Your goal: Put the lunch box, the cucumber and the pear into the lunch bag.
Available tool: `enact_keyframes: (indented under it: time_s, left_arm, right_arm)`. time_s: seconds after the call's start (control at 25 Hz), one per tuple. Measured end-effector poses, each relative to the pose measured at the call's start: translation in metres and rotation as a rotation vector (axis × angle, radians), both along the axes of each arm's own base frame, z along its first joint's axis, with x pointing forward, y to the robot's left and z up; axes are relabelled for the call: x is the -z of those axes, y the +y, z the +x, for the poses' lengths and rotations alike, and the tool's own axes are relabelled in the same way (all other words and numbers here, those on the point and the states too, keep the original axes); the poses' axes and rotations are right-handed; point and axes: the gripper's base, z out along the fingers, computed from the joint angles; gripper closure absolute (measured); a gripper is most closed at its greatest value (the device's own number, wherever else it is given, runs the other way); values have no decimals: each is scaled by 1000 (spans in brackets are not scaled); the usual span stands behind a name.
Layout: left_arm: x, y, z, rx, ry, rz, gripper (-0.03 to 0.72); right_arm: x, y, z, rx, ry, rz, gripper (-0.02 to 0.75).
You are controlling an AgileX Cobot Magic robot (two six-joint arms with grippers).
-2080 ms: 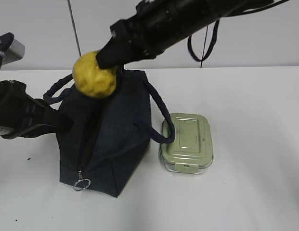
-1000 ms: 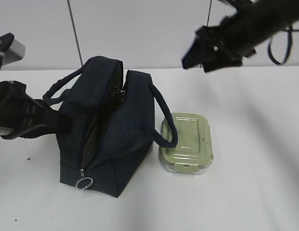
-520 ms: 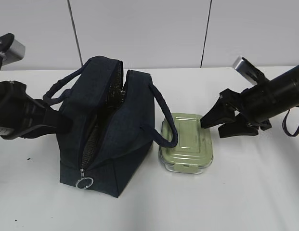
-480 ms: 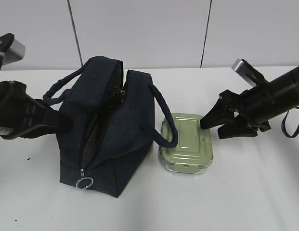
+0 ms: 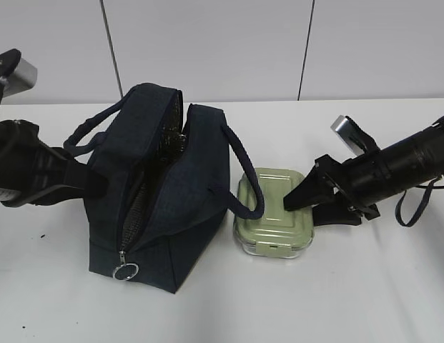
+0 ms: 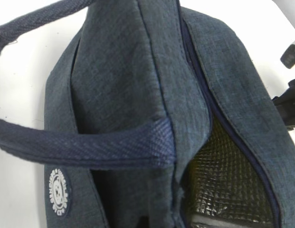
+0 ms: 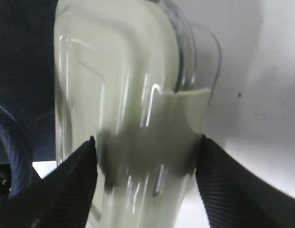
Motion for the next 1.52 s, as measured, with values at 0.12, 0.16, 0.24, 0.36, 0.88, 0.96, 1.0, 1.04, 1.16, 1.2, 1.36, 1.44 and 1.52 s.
enact_keyframes:
  time_s: [0.12, 0.16, 0.24, 0.36, 0.88, 0.96, 1.0, 1.04, 1.16, 1.2, 1.36, 1.44, 1.52]
  left_arm:
    - [0, 0, 0, 0, 0, 0, 704]
    - [0, 0, 0, 0, 0, 0, 704]
    - [0, 0, 0, 0, 0, 0, 704]
    - [0, 0, 0, 0, 0, 0, 704]
    - [0, 0, 0, 1, 1, 0, 704]
    - [0, 0, 0, 1, 1, 0, 704]
    - [0, 0, 0, 1, 1, 0, 704]
    - [0, 0, 0, 1, 1, 0, 704]
    - [0, 0, 0, 1, 1, 0, 704]
    - [0, 0, 0, 1, 1, 0, 704]
    - [0, 0, 0, 1, 1, 0, 704]
    - [0, 0, 0, 1, 1, 0, 704]
    - [0, 0, 0, 1, 1, 0, 704]
  right_arm:
    - [4, 1, 1, 6, 13, 20, 328]
    - [5, 1, 1, 13, 15, 28, 354]
    - [4, 2, 2, 21, 13, 36, 399]
    - [-1, -2, 2, 32, -7, 21, 411]
    - [-114, -53, -6, 70, -326, -66, 412]
    - [-137, -40, -6, 24, -373, -2, 412]
    - [-149, -31, -5, 6, -399, 28, 412]
    - [-160, -20, -3, -15, -424, 51, 412]
    - [-186, 19, 0, -88, -467, 112, 412]
    - [-194, 35, 0, -115, -481, 120, 412]
    - [-211, 89, -4, -157, -541, 132, 412]
    - [-212, 110, -9, -171, -552, 136, 412]
    - [-204, 120, -7, -175, -530, 135, 412]
